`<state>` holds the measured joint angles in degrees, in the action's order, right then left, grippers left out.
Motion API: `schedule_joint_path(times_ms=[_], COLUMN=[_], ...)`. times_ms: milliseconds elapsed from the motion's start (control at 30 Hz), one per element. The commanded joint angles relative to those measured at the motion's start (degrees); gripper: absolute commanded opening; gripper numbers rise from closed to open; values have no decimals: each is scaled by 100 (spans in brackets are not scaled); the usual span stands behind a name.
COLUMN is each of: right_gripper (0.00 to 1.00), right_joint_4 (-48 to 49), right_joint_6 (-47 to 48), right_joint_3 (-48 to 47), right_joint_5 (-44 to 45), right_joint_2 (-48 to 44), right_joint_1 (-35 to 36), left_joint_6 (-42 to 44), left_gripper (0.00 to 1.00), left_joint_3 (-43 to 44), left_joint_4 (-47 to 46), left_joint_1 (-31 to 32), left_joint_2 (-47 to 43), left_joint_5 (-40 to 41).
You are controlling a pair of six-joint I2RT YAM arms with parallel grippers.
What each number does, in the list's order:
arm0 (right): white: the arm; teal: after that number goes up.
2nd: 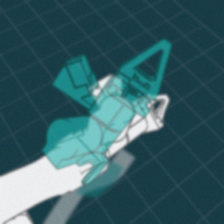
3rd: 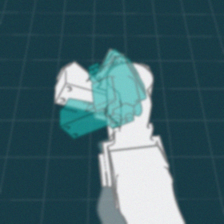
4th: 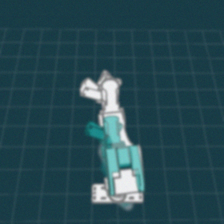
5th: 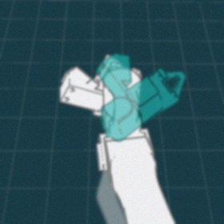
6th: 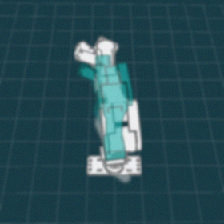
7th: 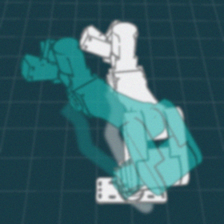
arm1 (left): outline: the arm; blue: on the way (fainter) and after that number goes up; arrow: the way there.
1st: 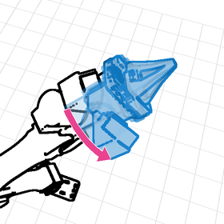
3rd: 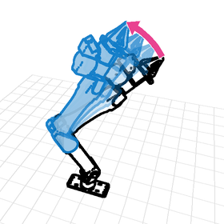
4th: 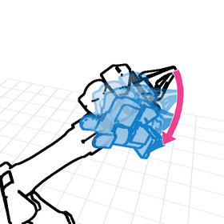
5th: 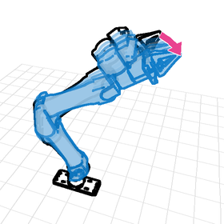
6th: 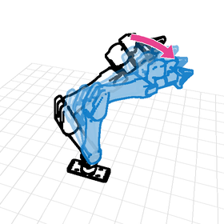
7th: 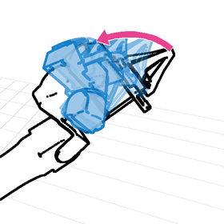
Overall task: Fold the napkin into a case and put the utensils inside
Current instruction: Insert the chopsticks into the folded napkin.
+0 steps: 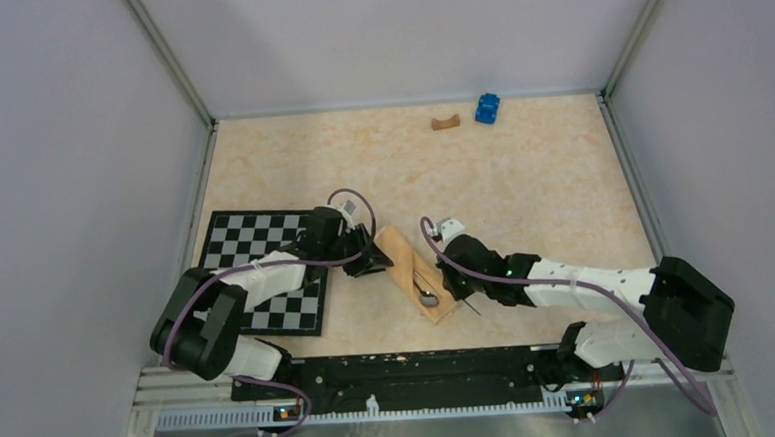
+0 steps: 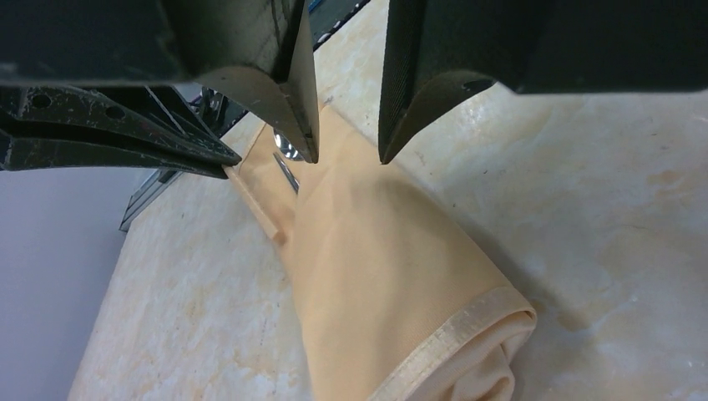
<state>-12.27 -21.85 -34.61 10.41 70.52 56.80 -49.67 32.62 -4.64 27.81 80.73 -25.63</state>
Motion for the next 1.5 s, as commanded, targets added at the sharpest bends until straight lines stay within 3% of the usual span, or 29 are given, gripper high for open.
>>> schedule_joint_path(times_ms=[0, 600, 1000, 1467], right_gripper=[0, 0, 0, 0], right_joint_4=[478, 1180, 2404, 3173], right_joint_6=[6, 639, 935, 1324], right_joint_3=[-129, -627, -805, -910], right_joint_5=[21, -172, -180, -9], right_joint_2=[328, 1202, 2016, 2565], right_joint_1=[-202, -205, -248, -351], left_joint_6=[-22, 235, 492, 719], left_gripper=[37, 31, 30, 27], left_joint_3=[-37, -119, -28, -45], left_joint_4=[-456, -414, -232, 2], left_joint_1=[25, 29, 27, 17], left_joint_2=[176, 668, 776, 712], left_joint_5=[57, 310, 437, 654])
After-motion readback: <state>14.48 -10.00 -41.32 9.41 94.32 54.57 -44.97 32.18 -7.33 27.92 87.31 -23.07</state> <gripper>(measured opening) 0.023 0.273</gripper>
